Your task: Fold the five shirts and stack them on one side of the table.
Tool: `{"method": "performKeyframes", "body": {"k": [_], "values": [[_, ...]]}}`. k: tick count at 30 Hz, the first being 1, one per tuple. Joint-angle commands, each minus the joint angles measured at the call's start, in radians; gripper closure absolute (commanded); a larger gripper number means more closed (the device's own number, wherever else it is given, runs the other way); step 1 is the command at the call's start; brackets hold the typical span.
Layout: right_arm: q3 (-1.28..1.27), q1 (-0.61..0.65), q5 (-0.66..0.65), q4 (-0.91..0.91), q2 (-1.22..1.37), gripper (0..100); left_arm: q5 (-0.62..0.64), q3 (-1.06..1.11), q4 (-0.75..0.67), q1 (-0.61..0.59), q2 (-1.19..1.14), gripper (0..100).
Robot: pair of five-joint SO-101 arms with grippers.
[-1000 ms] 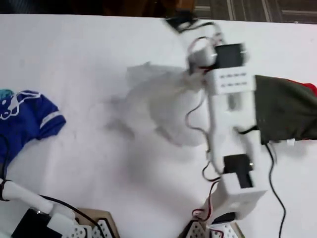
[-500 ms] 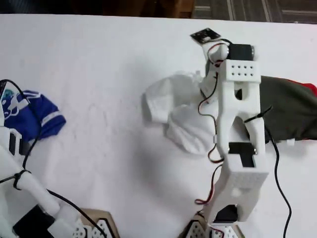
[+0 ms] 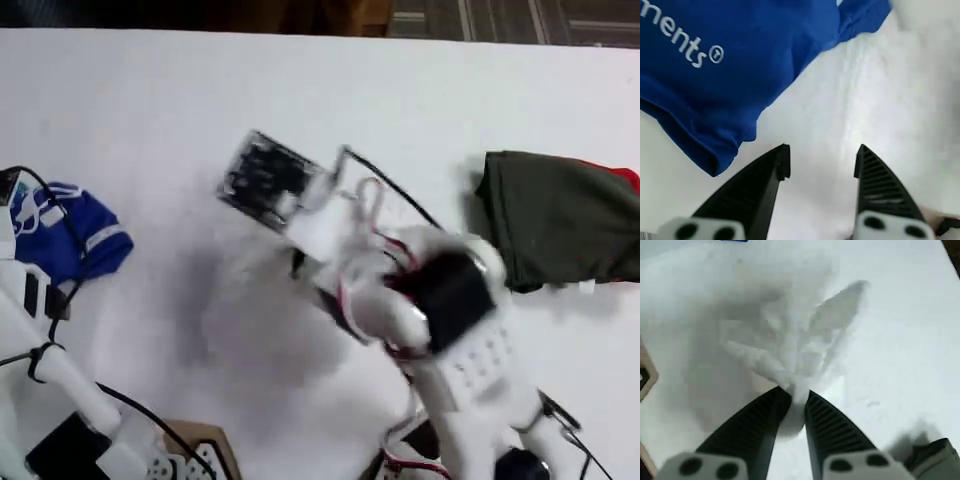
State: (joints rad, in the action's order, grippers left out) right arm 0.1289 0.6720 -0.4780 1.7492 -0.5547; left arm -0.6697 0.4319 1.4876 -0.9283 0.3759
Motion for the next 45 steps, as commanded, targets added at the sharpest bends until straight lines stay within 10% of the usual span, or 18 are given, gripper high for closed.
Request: {"method": "performKeyframes", "body": {"k": [1, 14, 21, 45], "values": [[-0.057, -0.142, 0.005, -0.012, -0.024, 98.0, 0.006, 0.004, -0.002, 0.014, 0.012, 77], [-0.377, -0.484, -0.091, -0.389, 0.481, 97.2, 0.063, 0.004, 0.003, 0.087, 0.011, 77], [-0.180, -0.584, -0.160, -0.278, 0.605, 75.2, 0.063, -0.005, 0.092, 0.192, 0.012, 77], [-0.032, -0.941, -0.230, -0.007, 0.605, 64.7, 0.061, -0.024, 0.288, 1.045, 0.006, 77]]}}
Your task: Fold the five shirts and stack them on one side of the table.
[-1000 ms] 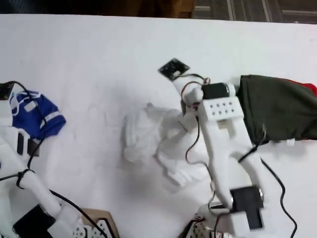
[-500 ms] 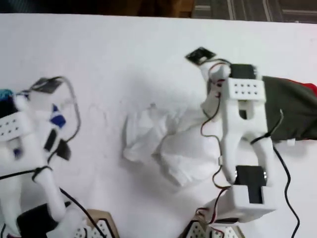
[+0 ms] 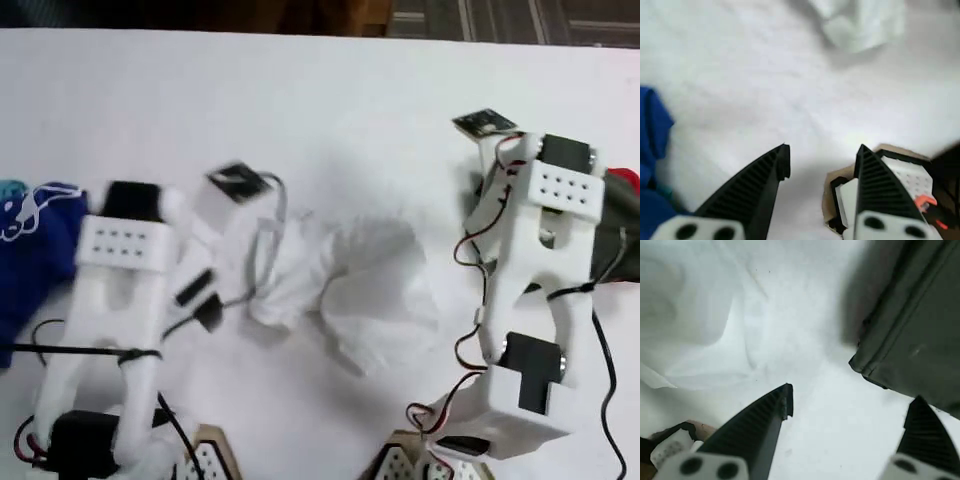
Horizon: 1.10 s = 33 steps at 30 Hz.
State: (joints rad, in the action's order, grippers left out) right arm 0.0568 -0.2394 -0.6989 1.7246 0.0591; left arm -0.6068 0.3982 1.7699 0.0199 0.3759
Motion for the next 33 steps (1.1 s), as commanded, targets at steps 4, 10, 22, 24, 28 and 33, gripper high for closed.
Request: {"method": "performKeyframes", "body": {"k": [4, 10, 22, 24, 28, 33], "values": [[0.038, -0.070, -0.009, 0.024, -0.008, 64.7, 0.011, 0.044, -0.112, 0.130, -0.002, 77], [0.034, -0.087, -0.006, 0.024, -0.008, 64.7, 0.083, 0.035, -0.158, 0.222, -0.094, 77], [0.034, -0.088, -0.002, 0.024, -0.008, 64.7, 0.196, -0.160, -0.233, 0.258, -0.414, 77], [0.034, -0.088, -0.002, 0.024, -0.008, 64.7, 0.216, -0.189, -0.222, 0.259, -0.463, 77], [0.034, -0.088, -0.002, 0.024, -0.008, 64.7, 0.230, -0.206, -0.210, 0.296, -0.535, 80], [0.034, -0.088, -0.002, 0.024, -0.008, 64.7, 0.253, -0.213, -0.216, 0.344, -0.574, 94]]}}
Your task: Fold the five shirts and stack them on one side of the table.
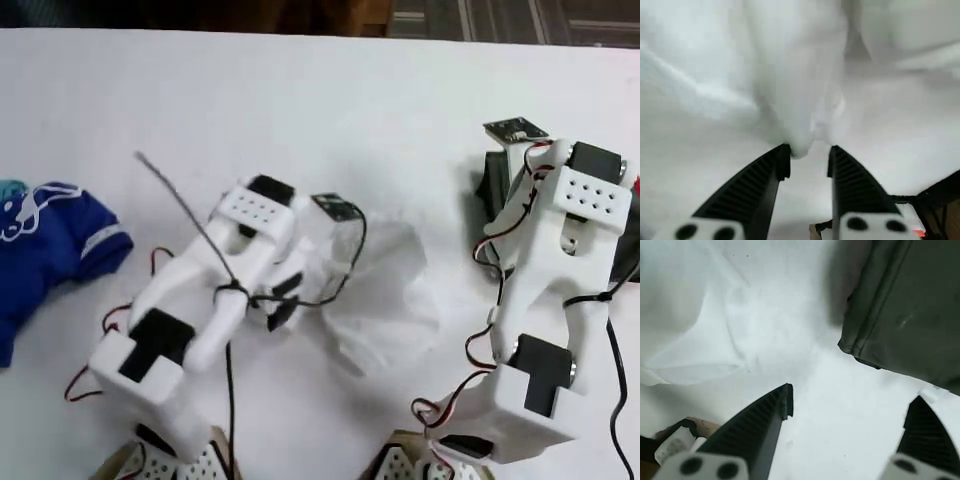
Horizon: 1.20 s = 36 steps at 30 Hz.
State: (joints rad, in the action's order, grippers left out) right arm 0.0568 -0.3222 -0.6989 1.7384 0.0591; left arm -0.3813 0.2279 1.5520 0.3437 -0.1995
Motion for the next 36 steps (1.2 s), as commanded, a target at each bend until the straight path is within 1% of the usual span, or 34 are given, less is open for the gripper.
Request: {"method": "performKeyframes", "body": {"k": [1, 2, 8, 11, 14, 17, 19, 22, 25, 28, 31, 34, 36], "values": [[0.034, -0.005, -0.002, 0.010, -0.008, 64.7, 0.048, -0.044, -0.002, 0.018, 0.002, 96], [0.034, -0.005, -0.002, 0.010, -0.008, 64.7, 0.058, -0.050, -0.002, 0.017, -0.005, 98], [0.034, -0.005, 0.000, 0.010, -0.008, 64.7, 0.074, -0.054, 0.002, 0.014, 0.002, 97], [0.034, -0.005, 0.000, 0.013, -0.010, 64.7, 0.114, -0.090, 0.026, 0.009, 0.005, 97], [0.032, -0.005, 0.000, 0.024, -0.038, 64.7, 0.133, -0.209, 0.124, -0.041, 0.025, 97], [0.032, -0.005, 0.000, 0.024, -0.093, 64.7, 0.132, -0.367, 0.232, -0.114, 0.110, 97], [0.032, -0.005, -0.002, 0.024, -0.131, 64.7, 0.132, -0.444, 0.238, -0.166, 0.196, 97], [0.031, -0.005, -0.003, 0.024, -0.173, 64.7, 0.118, -0.489, 0.238, -0.227, 0.330, 97], [-0.005, -0.002, -0.003, 0.024, -0.208, 64.7, 0.094, -0.490, 0.238, -0.288, 0.471, 97], [-0.086, 0.002, -0.006, 0.018, -0.242, 64.7, 0.083, -0.495, 0.235, -0.379, 0.614, 97], [-0.147, 0.004, -0.008, 0.016, -0.271, 64.7, 0.003, -0.481, 0.233, -0.482, 0.710, 97], [-0.175, 0.053, -0.008, 0.016, -0.291, 64.7, -0.057, -0.398, 0.233, -0.537, 0.730, 97], [-0.176, 0.122, -0.008, 0.016, -0.298, 64.7, -0.072, -0.311, 0.215, -0.555, 0.723, 97]]}}
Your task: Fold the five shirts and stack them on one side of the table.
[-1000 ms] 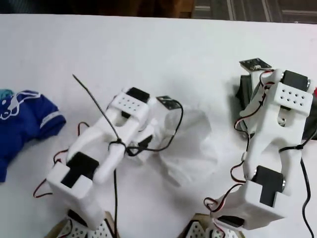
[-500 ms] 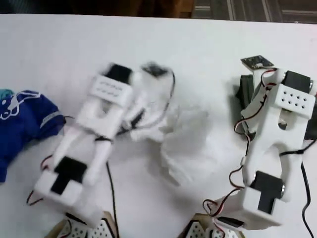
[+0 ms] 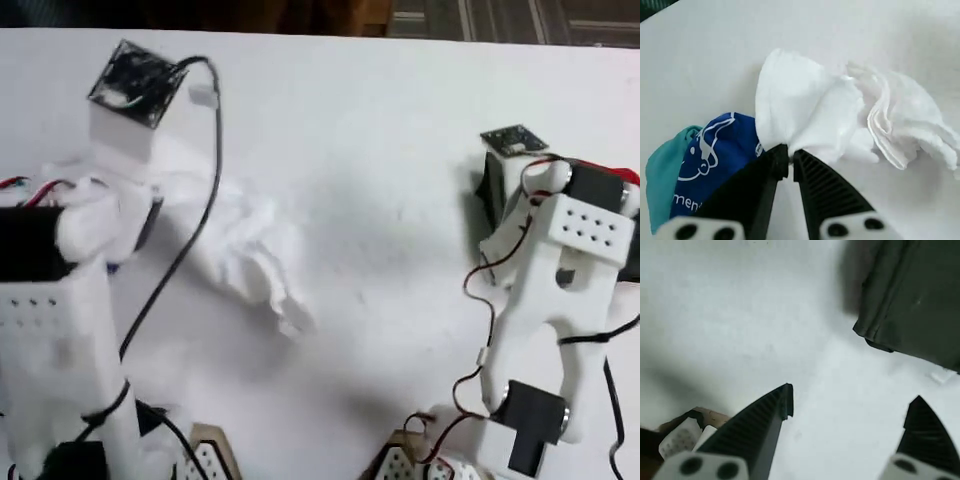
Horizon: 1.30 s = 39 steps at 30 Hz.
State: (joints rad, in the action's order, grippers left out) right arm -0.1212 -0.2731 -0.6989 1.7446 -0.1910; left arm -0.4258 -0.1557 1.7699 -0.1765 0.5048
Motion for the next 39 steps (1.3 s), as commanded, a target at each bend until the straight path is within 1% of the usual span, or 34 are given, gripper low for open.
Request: {"method": "performKeyframes", "body": {"k": [1, 6, 9, 13, 16, 20, 23, 28, 34, 39], "values": [[0.002, 0.114, -0.008, 0.010, -0.050, 64.7, -0.028, 0.117, -0.023, -0.046, 0.018, 97], [0.003, 0.344, 0.000, -0.038, -0.044, 64.7, -0.029, 0.309, -0.118, -0.132, 0.018, 97], [0.005, 0.446, 0.002, -0.094, -0.044, 64.7, -0.029, 0.354, -0.124, -0.183, 0.021, 97], [0.003, 0.567, 0.087, -0.157, -0.042, 64.7, -0.029, 0.355, -0.118, -0.229, 0.021, 97], [0.003, 0.684, 0.103, -0.188, -0.042, 64.7, -0.029, 0.387, -0.117, -0.278, 0.015, 97], [0.000, 0.832, 0.107, -0.246, -0.042, 64.7, -0.031, 0.484, -0.141, -0.339, 0.014, 97], [0.000, 0.928, 0.163, -0.288, -0.041, 64.7, -0.025, 0.581, -0.175, -0.397, 0.018, 97], [0.003, 1.029, 0.184, -0.311, 0.039, 64.7, -0.021, 0.657, -0.180, -0.476, 0.015, 97], [0.005, 1.144, 0.183, -0.308, 0.193, 64.7, -0.026, 0.711, -0.267, -0.611, 0.014, 97], [0.006, 1.208, 0.184, -0.297, 0.248, 64.7, -0.029, 0.740, -0.322, -0.703, 0.014, 97]]}}
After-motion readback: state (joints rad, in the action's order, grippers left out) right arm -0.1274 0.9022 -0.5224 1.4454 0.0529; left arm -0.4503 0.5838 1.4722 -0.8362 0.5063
